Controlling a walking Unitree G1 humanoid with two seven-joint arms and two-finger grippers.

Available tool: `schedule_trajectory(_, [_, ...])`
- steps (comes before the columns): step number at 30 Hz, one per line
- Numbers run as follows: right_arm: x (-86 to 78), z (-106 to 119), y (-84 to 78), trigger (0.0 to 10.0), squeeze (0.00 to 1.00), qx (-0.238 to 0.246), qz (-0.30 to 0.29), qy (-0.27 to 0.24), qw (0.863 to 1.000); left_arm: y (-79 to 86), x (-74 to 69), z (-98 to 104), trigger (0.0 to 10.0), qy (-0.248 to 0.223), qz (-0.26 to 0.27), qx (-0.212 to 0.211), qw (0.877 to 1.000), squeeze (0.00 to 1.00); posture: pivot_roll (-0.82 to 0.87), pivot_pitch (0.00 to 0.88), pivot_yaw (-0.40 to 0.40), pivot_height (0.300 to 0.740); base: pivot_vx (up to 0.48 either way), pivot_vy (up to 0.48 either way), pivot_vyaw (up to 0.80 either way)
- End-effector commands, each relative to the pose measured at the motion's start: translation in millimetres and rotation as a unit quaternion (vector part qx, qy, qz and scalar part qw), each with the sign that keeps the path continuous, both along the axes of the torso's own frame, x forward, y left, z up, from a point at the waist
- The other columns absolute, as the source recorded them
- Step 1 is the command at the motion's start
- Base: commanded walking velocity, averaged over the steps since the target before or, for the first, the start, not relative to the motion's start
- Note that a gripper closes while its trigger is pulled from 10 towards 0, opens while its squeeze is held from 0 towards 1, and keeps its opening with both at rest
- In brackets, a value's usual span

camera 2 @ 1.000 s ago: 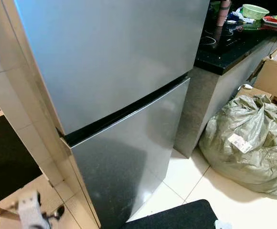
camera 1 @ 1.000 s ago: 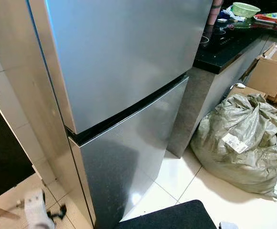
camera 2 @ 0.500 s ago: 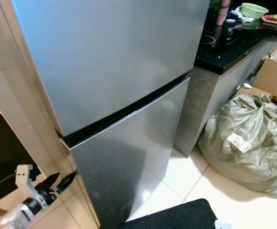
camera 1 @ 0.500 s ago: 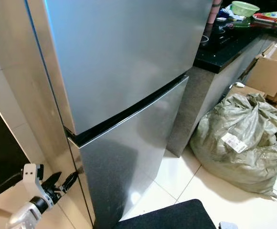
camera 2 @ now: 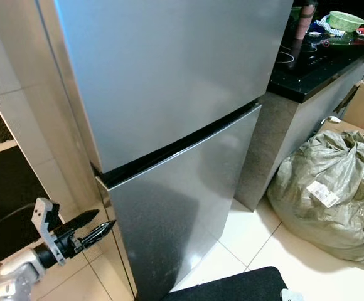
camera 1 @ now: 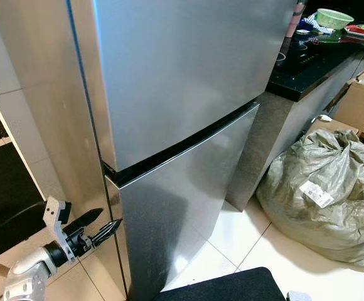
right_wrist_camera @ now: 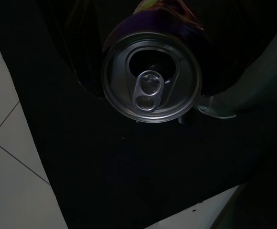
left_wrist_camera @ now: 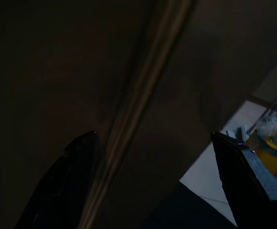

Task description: Restocking fridge

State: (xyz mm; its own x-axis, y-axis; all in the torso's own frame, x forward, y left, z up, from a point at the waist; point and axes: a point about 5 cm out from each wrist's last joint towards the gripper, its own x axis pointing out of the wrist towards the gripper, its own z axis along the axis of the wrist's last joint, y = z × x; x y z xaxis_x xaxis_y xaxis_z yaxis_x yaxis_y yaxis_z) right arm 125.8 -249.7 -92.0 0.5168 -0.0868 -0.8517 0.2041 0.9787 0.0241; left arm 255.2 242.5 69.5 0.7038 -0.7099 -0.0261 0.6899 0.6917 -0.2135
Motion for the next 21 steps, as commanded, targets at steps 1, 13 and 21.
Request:
schedule_trajectory(1, [-2.3,0,-2.4,10.0,0.00,-0.003,0.003,0.007,1.000,-6.8,7.2,12,10.0,-0.023,-0.020,0.018,0.999,0.00,-0.05,0.000,-0.051,0.740,0.000,0.000,0.00])
schedule_trajectory(13, [-3.2,0,-3.2,10.0,0.00,-0.003,0.004,0.008,1.000,-22.3,19.7,29,10.0,-0.073,-0.020,0.064,0.995,0.00,-0.05,0.000,-0.053,0.740,0.000,0.000,0.00])
schedule_trajectory(21, [-3.3,0,-3.1,10.0,0.00,-0.003,0.005,0.008,1.000,-42.4,16.2,38,10.0,-0.083,-0.070,0.041,0.993,0.00,-0.05,0.000,-0.054,0.740,0.000,0.000,0.00])
